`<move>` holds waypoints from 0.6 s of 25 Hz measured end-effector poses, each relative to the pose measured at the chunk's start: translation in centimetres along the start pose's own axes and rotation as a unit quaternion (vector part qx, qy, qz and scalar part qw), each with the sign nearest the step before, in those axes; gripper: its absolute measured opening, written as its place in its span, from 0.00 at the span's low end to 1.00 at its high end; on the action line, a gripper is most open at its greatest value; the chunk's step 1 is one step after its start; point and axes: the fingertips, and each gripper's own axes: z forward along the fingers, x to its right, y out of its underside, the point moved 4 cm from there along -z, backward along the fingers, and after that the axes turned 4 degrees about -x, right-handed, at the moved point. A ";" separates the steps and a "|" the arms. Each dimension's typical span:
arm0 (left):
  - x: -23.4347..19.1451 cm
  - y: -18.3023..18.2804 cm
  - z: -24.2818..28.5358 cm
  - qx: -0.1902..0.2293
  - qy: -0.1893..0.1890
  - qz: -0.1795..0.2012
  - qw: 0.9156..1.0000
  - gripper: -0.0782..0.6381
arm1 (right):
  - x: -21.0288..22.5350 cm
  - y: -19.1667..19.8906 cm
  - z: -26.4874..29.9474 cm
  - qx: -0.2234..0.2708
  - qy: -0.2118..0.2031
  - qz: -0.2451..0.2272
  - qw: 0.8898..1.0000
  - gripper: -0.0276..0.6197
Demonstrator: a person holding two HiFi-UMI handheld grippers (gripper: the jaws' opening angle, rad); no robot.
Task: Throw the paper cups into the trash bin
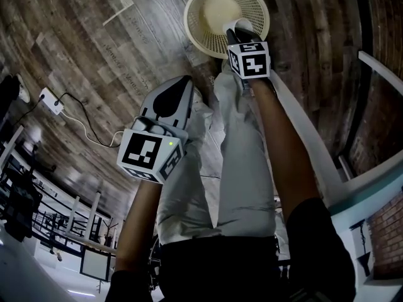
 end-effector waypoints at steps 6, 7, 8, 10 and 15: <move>0.2 0.1 0.1 -0.001 0.009 -0.003 1.000 0.12 | -0.2 0.3 0.3 -0.011 -0.017 0.018 1.000 0.14; 0.3 0.1 0.2 -0.001 0.011 -0.002 1.000 0.12 | -0.2 0.3 0.2 -0.012 -0.019 0.020 1.000 0.16; 0.3 0.1 0.2 0.000 0.012 -0.002 1.000 0.12 | -0.2 0.3 0.2 -0.012 -0.019 0.021 1.000 0.17; 0.4 0.1 0.2 0.002 0.012 -0.001 1.000 0.12 | -0.2 0.3 0.0 -0.013 -0.017 0.019 1.000 0.17; 0.5 -0.8 -0.8 0.012 0.012 0.001 1.000 0.12 | -0.6 -0.2 -2.0 -0.007 -0.005 0.015 1.000 0.17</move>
